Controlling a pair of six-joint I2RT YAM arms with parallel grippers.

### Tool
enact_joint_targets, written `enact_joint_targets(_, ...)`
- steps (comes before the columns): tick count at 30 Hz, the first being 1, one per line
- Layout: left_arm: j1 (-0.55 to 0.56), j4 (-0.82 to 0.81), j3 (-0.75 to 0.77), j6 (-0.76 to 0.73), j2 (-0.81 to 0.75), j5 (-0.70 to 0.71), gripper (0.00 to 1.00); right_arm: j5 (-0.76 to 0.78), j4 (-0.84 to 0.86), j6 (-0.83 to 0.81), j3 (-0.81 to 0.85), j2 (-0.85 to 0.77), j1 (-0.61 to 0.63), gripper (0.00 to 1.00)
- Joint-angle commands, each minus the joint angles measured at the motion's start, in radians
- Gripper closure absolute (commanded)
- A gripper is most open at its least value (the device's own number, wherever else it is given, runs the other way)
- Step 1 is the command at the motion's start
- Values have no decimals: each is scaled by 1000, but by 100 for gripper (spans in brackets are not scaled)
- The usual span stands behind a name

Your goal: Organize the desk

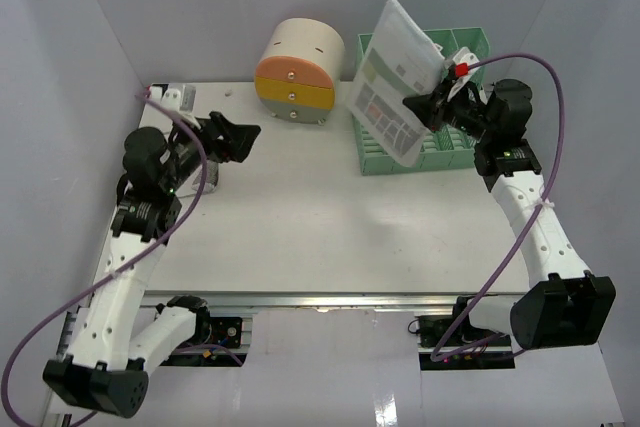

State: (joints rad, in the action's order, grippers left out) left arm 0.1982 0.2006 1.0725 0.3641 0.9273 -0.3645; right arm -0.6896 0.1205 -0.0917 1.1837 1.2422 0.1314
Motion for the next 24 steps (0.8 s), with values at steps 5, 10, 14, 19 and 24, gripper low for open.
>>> enact_joint_targets(5,-3,36,-357,-175,-280,208,5,268,59,-159,79,-8,-119,92)
enact_joint_targets(10,-5,32,-461,-209,-360,213,5,406,73,-201,63,-19,-167,92)
enact_joint_targets(14,-3,13,-501,-200,-390,209,5,457,122,-198,37,-2,-200,92)
enact_joint_targets(19,-3,18,-506,-200,-404,209,5,454,191,-197,17,19,-209,92)
enact_joint_targets(24,-3,19,-508,-200,-413,217,5,417,221,-155,38,68,-210,92)
